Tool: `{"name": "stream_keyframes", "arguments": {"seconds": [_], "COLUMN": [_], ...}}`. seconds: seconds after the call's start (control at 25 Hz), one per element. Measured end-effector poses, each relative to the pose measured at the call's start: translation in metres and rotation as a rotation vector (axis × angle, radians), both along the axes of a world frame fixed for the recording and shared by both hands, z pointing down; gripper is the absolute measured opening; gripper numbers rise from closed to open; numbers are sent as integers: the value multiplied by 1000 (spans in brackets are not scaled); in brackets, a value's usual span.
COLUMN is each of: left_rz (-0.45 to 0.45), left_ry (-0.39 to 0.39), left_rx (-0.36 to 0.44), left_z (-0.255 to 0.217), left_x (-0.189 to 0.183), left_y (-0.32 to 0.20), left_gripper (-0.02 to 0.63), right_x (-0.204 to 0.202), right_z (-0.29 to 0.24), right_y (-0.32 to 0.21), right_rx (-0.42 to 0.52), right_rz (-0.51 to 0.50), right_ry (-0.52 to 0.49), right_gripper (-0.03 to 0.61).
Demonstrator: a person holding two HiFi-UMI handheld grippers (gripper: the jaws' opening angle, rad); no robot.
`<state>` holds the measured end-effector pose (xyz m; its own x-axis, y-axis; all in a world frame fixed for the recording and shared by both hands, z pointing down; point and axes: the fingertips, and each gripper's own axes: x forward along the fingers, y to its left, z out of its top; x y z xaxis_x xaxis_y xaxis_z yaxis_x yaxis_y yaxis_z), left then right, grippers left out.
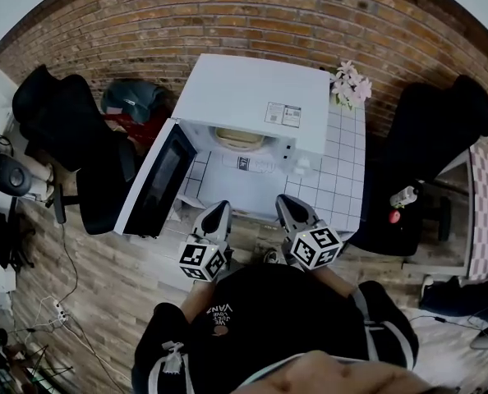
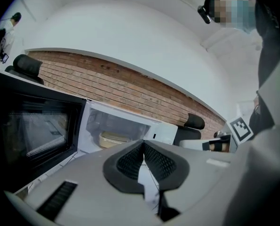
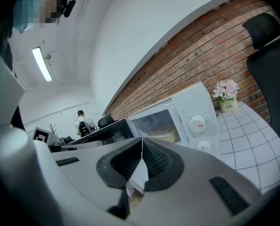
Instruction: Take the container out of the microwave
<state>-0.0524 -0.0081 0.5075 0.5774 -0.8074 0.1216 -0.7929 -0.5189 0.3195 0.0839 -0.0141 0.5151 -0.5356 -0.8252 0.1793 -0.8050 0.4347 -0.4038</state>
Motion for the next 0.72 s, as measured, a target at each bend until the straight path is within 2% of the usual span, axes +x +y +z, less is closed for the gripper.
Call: {"name": "stream_keyframes", "arguments": {"seconds": [0.36, 0.72], "left_rz": [-91, -73], "left_ry": [-1, 2], "left_rx": [-9, -10], "left_z": [2, 10], "left_x": [-2, -10], "left_y": [-1, -27], "left_gripper": [12, 12], "right_x": [3, -2], "right_z": [2, 11], "right_y": [-8, -29], "right_rx": [-7, -14], "right_rz": [-56, -12], "right_ry": [-11, 3], "right_gripper": [6, 6]}}
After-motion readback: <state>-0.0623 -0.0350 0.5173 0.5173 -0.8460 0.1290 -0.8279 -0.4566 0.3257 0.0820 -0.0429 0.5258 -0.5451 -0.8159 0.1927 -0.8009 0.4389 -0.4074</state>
